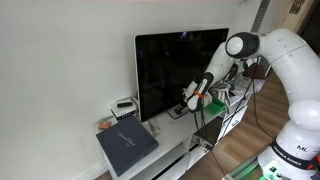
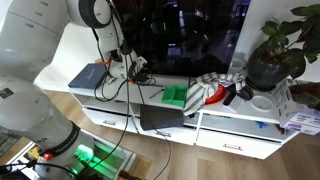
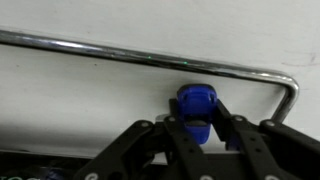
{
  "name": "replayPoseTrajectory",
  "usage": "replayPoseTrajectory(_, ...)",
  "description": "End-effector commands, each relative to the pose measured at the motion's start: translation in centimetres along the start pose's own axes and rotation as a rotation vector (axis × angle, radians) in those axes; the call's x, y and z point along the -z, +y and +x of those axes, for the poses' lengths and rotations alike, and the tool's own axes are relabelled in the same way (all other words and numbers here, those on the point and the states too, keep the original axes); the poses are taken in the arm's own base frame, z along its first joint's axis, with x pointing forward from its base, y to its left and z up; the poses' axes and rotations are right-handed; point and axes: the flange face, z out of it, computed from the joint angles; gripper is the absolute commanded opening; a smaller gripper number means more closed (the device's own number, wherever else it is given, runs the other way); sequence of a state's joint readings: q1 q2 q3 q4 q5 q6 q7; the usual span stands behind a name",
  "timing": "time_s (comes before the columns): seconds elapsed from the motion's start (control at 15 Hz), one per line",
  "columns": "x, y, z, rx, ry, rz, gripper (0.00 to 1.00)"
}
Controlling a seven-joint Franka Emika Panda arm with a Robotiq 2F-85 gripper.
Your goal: Move the toy car to the left
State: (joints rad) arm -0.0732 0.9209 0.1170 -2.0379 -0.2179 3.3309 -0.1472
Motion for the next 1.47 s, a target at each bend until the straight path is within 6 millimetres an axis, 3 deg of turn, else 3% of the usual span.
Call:
replayPoseTrajectory(0.0, 2.0, -0.8, -0.4, -0.019, 0.000, -0.007, 0.11)
replayPoseTrajectory(0.53, 4.2, -2.8, -1.9, 0.025, -0.026, 0.023, 0.11)
replayPoseTrajectory(0.87, 4.3, -6.0, -2.8, 0.090, -0.046, 0.081, 0.11)
replayPoseTrajectory(1.4, 3.8, -11.1, -2.0, 0.362, -0.037, 0.150, 0.11)
